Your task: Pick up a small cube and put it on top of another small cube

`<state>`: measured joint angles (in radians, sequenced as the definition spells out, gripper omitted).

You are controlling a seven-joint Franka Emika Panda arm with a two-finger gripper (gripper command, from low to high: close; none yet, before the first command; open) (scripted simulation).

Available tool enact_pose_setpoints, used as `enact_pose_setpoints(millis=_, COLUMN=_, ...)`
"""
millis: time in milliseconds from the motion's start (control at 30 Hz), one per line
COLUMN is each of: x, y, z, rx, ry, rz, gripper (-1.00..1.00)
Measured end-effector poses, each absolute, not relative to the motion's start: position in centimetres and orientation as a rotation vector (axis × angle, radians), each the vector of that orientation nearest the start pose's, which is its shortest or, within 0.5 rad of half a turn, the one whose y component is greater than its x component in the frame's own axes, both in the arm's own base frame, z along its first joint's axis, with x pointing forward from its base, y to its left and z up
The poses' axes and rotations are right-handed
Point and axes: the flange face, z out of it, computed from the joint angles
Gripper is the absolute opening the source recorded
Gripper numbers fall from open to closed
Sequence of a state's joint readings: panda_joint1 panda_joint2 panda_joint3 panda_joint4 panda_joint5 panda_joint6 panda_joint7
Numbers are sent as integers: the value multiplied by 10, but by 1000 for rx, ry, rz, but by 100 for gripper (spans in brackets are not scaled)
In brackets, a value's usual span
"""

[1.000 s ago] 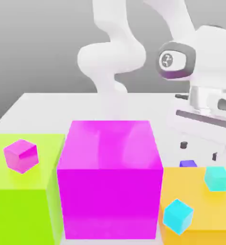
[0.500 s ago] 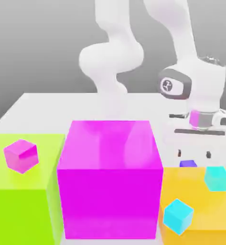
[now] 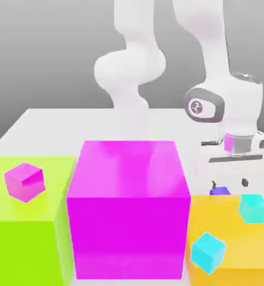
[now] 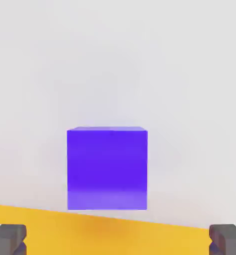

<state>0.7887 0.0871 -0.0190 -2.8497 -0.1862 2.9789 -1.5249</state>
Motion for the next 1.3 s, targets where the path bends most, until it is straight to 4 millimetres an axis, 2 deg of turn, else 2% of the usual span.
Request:
enact_pose_setpoints(millis=333, x=237, y=253, z=130, rx=1024, ry=2957, rz=7, gripper=0)
enact_pose_setpoints(millis=367, x=235, y=252, z=125, rx=1028, ry=2962, rz=4, gripper=-100)
enact_pose_setpoints(millis=600, x=234, y=252, z=125, rx=1028, ry=2963, rz=1, gripper=-100)
enact_pose_setpoints(millis=1000, x=249, y=260, z=179, rx=1006, ry=2925, rz=38, gripper=-100)
enact_pose_setpoints(millis=1300, x=242, y=256, z=193, rx=1020, ry=2944, rz=26, gripper=-100)
